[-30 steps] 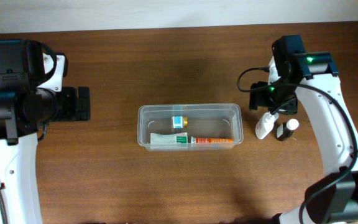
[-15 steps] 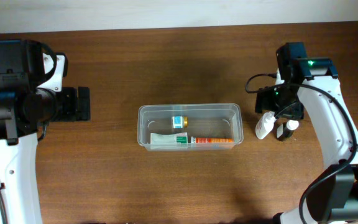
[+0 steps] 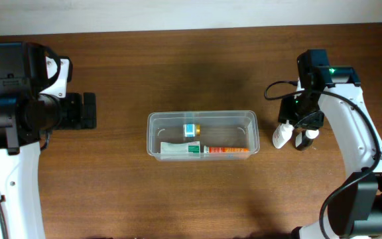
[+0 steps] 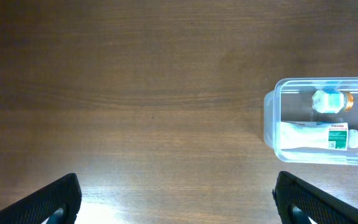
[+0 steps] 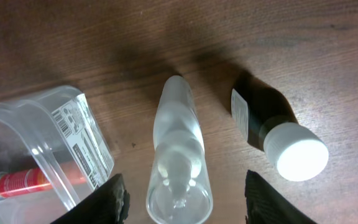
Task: Pack container
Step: 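Reach the right gripper down and grasp the white spray bottle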
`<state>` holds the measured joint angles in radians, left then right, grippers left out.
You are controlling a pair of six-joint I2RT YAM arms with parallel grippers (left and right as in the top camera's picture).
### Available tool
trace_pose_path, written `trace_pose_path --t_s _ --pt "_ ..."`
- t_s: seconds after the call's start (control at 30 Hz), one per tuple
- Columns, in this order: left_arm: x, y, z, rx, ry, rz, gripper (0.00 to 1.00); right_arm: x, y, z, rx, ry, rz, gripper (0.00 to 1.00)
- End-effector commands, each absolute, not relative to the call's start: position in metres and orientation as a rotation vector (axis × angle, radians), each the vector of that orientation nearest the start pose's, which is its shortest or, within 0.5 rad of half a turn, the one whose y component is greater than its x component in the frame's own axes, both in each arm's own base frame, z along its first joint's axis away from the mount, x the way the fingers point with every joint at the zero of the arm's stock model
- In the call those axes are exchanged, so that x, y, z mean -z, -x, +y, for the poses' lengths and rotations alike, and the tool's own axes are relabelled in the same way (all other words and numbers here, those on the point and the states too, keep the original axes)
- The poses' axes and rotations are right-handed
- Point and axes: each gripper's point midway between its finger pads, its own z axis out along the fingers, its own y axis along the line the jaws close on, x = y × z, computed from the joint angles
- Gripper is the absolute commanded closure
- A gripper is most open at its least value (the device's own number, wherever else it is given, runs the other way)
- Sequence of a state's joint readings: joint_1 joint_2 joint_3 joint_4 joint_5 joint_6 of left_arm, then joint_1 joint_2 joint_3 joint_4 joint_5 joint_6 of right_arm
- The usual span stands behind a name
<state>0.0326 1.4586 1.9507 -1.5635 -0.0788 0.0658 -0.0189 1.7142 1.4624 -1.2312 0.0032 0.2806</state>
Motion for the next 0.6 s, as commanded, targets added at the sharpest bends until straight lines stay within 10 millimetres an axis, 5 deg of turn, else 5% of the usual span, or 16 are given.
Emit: trace_pose_path --t_s 0.0,0.37,0.57 --pt "-0.334 -0.294 0.024 -0.132 0.001 2.627 0.00 -0.122 -0.329 -0.007 -0.015 -0.462 3.024 0.50" --pt "-0.334 -0.294 0.024 -0.132 0.001 2.627 0.00 -0.118 -0.329 -0.006 -0.021 -0.442 3.022 0.79" --pt "-0.334 -0.294 0.024 -0.132 0.001 2.627 0.00 -0.150 -0.340 -0.006 -0.031 -0.428 2.967 0.83"
